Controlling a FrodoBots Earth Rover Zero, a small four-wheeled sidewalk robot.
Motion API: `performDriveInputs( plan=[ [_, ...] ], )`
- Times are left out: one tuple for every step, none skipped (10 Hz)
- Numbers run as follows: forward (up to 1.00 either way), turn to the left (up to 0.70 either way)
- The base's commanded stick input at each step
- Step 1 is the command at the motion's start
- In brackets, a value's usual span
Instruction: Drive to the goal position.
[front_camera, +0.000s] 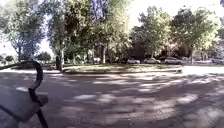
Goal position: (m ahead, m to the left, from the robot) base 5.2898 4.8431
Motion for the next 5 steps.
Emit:
performDriveInputs(
  plan=[
    [0.0, -0.7],
    [0.0, -0.7],
    [0.0, -0.7],
    [0.0, -0.7],
    [0.0, -0.7]
  ],
)
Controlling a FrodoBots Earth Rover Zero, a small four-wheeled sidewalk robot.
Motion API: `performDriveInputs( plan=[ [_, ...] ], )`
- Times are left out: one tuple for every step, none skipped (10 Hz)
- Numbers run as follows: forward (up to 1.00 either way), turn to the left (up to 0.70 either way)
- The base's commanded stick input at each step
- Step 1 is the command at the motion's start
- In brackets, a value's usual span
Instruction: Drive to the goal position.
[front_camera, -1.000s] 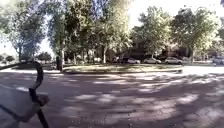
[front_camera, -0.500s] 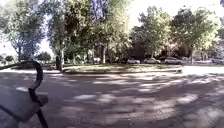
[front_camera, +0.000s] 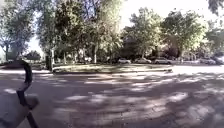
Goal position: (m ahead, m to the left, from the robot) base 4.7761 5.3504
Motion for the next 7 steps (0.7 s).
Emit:
performDriveInputs(
  plan=[
    [0.0, -0.7],
    [0.0, -0.7],
    [0.0, -0.7],
    [0.0, -0.7],
    [0.0, -0.7],
    [0.0, -0.7],
    [0.0, -0.7]
  ],
)
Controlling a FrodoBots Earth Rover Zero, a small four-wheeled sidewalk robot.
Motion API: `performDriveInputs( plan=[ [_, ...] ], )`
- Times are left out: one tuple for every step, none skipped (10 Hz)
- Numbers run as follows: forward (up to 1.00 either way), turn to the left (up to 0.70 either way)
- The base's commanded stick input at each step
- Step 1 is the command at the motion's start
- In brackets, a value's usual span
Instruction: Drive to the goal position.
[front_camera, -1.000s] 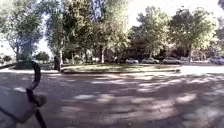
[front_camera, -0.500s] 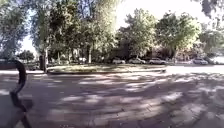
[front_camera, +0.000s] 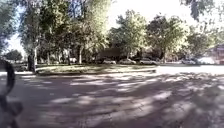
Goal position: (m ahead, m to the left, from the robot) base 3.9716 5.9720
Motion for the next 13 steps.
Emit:
performDriveInputs(
  plan=[
    [0.0, -0.7],
    [0.0, -0.7],
    [0.0, -0.7],
    [0.0, -0.7],
    [0.0, -0.7],
    [0.0, -0.7],
    [0.0, -0.7],
    [0.0, -0.7],
    [0.0, -0.7],
    [0.0, -0.7],
    [0.0, -0.7],
    [0.0, -0.7],
    [0.0, -0.7]
  ],
)
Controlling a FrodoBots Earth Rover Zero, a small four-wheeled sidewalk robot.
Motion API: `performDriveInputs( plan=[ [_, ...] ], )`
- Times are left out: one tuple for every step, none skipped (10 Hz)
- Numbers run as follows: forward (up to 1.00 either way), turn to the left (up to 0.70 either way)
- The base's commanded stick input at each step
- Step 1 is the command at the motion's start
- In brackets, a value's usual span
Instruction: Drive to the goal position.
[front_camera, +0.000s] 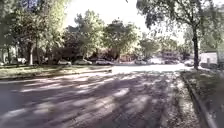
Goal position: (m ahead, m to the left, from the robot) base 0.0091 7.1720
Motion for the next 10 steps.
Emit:
performDriveInputs(
  plan=[
    [0.0, -0.7],
    [0.0, -0.7],
    [0.0, -0.67],
    [0.0, 0.0],
    [0.0, 0.0],
    [0.0, 0.0],
    [0.0, 0.0],
    [0.15, 0.0],
    [0.45, 0.0],
    [0.7, 0.0]
  ],
)
